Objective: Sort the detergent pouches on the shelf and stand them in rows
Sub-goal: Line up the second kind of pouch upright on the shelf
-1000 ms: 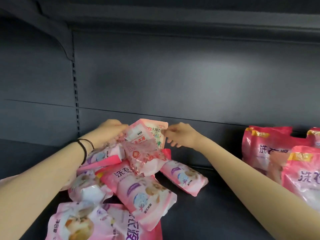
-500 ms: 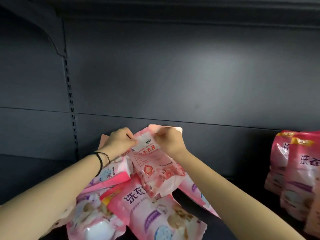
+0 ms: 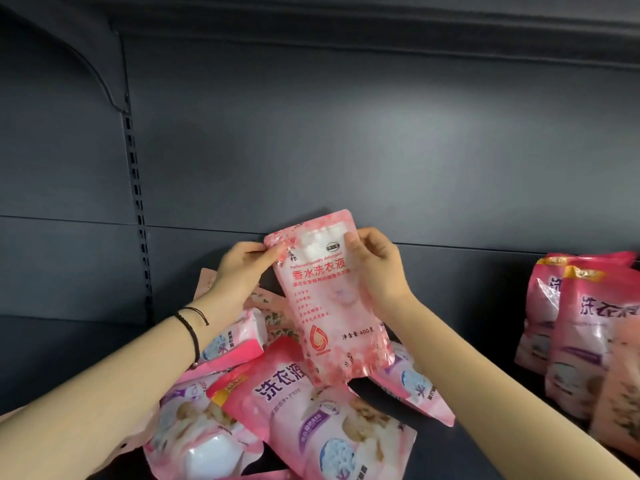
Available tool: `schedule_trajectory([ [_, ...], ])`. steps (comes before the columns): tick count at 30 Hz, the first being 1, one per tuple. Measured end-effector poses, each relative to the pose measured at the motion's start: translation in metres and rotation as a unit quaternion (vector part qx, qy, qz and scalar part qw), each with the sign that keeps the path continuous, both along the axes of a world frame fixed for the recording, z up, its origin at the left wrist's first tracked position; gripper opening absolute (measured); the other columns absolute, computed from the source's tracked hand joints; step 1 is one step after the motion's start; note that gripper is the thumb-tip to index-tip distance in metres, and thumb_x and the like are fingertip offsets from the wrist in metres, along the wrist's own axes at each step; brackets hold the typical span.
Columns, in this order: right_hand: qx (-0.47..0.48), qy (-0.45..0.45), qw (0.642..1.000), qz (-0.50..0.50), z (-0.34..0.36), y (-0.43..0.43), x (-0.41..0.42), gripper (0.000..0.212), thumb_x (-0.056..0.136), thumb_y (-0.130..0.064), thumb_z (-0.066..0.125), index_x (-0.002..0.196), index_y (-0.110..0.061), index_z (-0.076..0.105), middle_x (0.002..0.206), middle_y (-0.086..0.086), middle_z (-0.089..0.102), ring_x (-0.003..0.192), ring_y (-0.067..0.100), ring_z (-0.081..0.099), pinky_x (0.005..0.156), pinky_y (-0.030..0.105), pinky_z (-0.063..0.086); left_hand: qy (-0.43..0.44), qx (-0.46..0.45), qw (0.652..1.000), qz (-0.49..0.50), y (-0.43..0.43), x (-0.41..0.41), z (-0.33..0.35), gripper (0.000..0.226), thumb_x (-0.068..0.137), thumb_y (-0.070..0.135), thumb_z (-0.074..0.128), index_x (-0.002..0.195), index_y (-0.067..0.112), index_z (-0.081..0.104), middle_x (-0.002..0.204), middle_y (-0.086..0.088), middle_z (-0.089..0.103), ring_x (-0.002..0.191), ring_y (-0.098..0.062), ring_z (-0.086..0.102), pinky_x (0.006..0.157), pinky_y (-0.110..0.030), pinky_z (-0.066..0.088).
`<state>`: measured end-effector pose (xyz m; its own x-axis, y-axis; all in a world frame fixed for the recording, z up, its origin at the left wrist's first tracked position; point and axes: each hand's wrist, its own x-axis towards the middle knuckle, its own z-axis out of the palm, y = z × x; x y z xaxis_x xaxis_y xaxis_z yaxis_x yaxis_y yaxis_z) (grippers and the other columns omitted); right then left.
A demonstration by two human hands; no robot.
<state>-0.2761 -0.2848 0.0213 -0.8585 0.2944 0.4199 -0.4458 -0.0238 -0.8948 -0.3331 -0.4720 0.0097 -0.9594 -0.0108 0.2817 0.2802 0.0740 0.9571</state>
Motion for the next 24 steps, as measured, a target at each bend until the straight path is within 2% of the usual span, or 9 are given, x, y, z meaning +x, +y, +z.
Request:
schedule_trajectory([
  [2,-0.031,0.003,0.999,0.012,0.002,0.001,0.012,0.026,0.097,-0.022,0.056,0.072,-0.021,0.062,0.076,0.005,0.064,0.067,0.021,0.063,0.054,0.042,0.055,-0.067,0.06,0.988,-0.127,0.005,0.011,0.005,0.03,0.085,0.043,0.066,0.102,0.017,0.067,0.097,0.001,0.073,0.091,-0.014,0.066,0.08,-0.033,0.053],
  [5,-0.042,0.023,0.999,-0.013,0.008,0.001,0.026,0.021,0.097,-0.019,0.056,0.077,-0.015,0.062,0.076,0.006,0.066,0.07,0.023,0.061,0.067,0.043,0.055,-0.108,0.122,0.959,-0.23,0.019,0.025,0.006,0.022,0.09,0.034,0.06,0.099,0.016,0.068,0.09,-0.003,0.076,0.077,-0.017,0.07,0.063,-0.029,0.054],
  [9,-0.027,0.015,0.998,-0.051,0.006,0.007,0.045,0.019,0.095,-0.026,0.059,0.083,-0.013,0.065,0.085,0.008,0.072,0.078,0.025,0.068,0.077,0.044,0.058,-0.121,0.192,0.942,-0.247,0.032,0.041,0.007,0.022,0.089,0.025,0.062,0.103,0.01,0.068,0.088,-0.007,0.075,0.071,-0.018,0.072,0.053,-0.028,0.056],
  [13,-0.01,-0.08,0.996,-0.037,-0.015,0.021,0.067,0.035,0.091,-0.043,0.06,0.098,-0.01,0.068,0.096,0.004,0.076,0.089,0.023,0.073,0.084,0.046,0.058,-0.118,0.216,0.932,-0.264,0.037,0.052,0.003,0.018,0.082,0.023,0.068,0.095,0.01,0.07,0.086,-0.006,0.076,0.075,-0.017,0.073,0.055,-0.028,0.057],
  [15,-0.002,-0.103,0.995,-0.001,-0.022,0.024,0.077,0.039,0.093,-0.043,0.055,0.103,-0.008,0.069,0.1,0.007,0.075,0.093,0.027,0.072,0.087,0.048,0.056,-0.106,0.217,0.934,-0.265,0.041,0.057,0.006,0.019,0.079,0.022,0.07,0.094,0.009,0.071,0.088,-0.007,0.076,0.077,-0.018,0.073,0.058,-0.027,0.057],
  [17,-0.01,-0.084,0.996,0.004,-0.022,0.025,0.084,0.037,0.095,-0.038,0.053,0.1,-0.007,0.072,0.102,0.009,0.075,0.095,0.028,0.072,0.089,0.047,0.055,-0.089,0.214,0.937,-0.26,0.046,0.063,0.012,0.018,0.081,0.022,0.07,0.094,0.009,0.071,0.09,-0.008,0.076,0.077,-0.018,0.073,0.057,-0.025,0.056],
  [19,-0.022,-0.054,0.998,-0.012,-0.017,0.026,0.092,0.034,0.096,-0.036,0.052,0.095,-0.011,0.074,0.101,0.008,0.075,0.094,0.026,0.072,0.087,0.043,0.057,-0.055,0.2,0.944,-0.256,0.051,0.07,0.021,0.021,0.081,0.025,0.07,0.095,0.01,0.072,0.092,-0.007,0.076,0.079,-0.017,0.073,0.06,-0.024,0.056],
  [22,-0.041,-0.009,0.999,-0.028,-0.006,0.031,0.106,0.03,0.096,-0.036,0.054,0.087,-0.017,0.076,0.097,0.005,0.076,0.089,0.023,0.073,0.073,0.032,0.059,0.001,0.17,0.95,-0.261,0.059,0.086,0.035,0.032,0.08,0.033,0.069,0.101,0.009,0.071,0.099,-0.007,0.075,0.089,-0.018,0.072,0.071,-0.026,0.056],
  [24,-0.044,0.024,0.998,-0.037,0.002,0.038,0.118,0.028,0.096,-0.033,0.054,0.087,-0.017,0.075,0.096,0.004,0.076,0.087,0.021,0.074,0.068,0.026,0.058,0.03,0.167,0.949,-0.266,0.066,0.101,0.044,0.032,0.079,0.034,0.068,0.1,0.01,0.072,0.098,-0.006,0.075,0.089,-0.017,0.072,0.069,-0.025,0.057],
])
